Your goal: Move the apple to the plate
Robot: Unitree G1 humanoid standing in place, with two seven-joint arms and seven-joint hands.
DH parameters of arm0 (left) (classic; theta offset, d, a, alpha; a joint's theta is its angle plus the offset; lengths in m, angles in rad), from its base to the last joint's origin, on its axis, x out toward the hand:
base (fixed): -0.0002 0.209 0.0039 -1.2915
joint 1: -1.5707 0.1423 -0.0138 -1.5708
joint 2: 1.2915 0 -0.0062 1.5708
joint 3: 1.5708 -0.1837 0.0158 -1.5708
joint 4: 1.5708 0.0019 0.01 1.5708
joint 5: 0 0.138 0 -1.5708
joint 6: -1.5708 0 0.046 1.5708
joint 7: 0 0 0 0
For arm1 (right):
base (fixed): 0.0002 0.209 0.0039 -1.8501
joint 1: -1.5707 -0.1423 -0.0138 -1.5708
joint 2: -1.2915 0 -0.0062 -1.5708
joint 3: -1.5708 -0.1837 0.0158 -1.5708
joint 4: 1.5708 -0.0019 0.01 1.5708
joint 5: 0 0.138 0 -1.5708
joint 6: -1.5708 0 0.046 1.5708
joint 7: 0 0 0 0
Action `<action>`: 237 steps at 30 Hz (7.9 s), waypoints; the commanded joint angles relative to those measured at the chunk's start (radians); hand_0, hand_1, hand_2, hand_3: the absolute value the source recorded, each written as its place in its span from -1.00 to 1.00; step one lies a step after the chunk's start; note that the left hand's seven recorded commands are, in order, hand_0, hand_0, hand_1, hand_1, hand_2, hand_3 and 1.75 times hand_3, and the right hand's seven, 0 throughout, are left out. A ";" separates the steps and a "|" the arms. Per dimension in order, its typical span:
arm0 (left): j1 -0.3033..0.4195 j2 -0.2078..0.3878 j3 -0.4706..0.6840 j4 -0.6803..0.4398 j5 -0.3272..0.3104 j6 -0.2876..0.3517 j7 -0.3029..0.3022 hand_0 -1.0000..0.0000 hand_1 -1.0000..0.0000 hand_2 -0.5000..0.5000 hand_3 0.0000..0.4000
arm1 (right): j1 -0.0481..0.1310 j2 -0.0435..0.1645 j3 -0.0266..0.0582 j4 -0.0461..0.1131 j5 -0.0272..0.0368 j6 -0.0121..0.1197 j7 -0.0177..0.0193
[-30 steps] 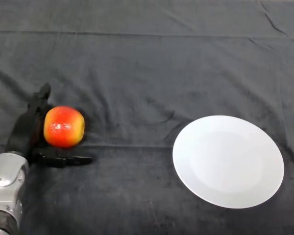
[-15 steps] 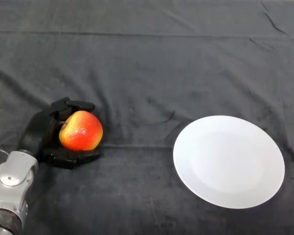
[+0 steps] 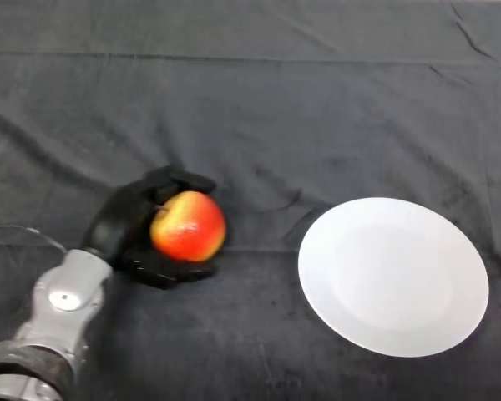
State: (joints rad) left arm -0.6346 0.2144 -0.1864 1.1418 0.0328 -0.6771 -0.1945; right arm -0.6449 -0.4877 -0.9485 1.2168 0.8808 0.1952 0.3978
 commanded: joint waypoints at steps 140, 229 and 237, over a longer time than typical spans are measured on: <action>-0.055 0.297 -0.217 0.036 -0.199 -0.145 0.241 1.00 1.00 0.00 -1.00 | -0.016 -0.020 -0.0043 0.001 0.0179 -0.009 0.0028; 0.100 0.456 0.646 0.078 -0.619 0.230 0.291 1.00 1.00 0.00 -1.00 | -0.015 -0.019 -0.0042 0.000 0.0179 -0.008 0.0020; 0.101 0.451 0.657 0.071 -0.605 0.235 0.279 1.00 1.00 0.00 -1.00 | -0.015 -0.019 -0.0042 -0.001 0.0178 -0.008 0.0020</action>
State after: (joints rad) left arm -0.5302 0.6472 0.4515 1.2227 -0.5818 -0.4533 0.0945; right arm -0.6464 -0.4876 -0.9488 1.2168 0.8808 0.1952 0.3984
